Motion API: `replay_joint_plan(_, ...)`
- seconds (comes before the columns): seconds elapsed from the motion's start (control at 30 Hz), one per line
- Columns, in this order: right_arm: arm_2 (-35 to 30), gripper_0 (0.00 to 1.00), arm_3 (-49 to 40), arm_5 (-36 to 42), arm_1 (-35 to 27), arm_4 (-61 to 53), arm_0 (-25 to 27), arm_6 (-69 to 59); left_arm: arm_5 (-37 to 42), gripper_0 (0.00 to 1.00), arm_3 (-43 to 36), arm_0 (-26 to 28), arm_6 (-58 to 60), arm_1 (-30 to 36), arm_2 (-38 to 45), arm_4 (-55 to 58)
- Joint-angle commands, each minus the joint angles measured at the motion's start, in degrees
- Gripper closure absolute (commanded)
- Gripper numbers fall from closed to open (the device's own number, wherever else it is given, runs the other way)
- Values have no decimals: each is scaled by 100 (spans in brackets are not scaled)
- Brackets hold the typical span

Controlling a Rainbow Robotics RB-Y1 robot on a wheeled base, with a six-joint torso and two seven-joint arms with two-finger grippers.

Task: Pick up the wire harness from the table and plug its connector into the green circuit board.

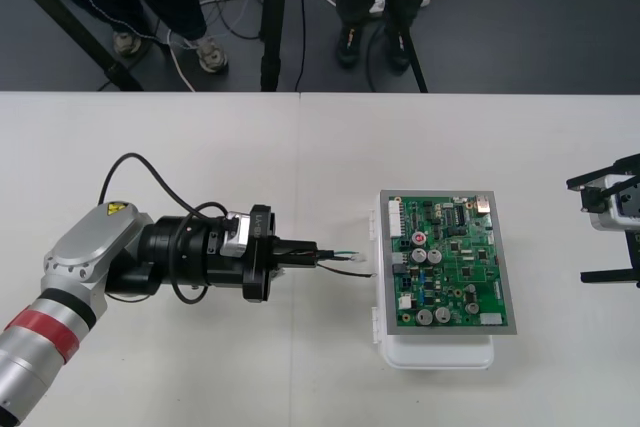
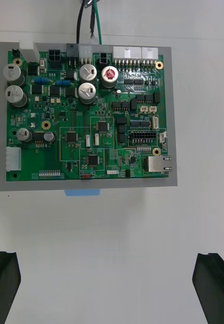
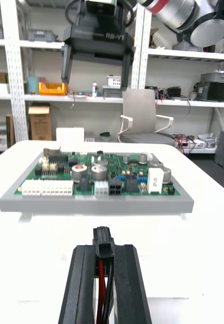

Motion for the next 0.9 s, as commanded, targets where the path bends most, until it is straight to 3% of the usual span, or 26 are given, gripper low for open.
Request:
replay_joint_plan(0.03,63,0,-117,-30,-3,-53,2,262,-358,100,-113,-228,-705,-216,-64,149)
replay_joint_plan(0.9,63,0,-117,-30,85,-264,-7,280,143,100,-157,-157,-687,-576,-179,-326)
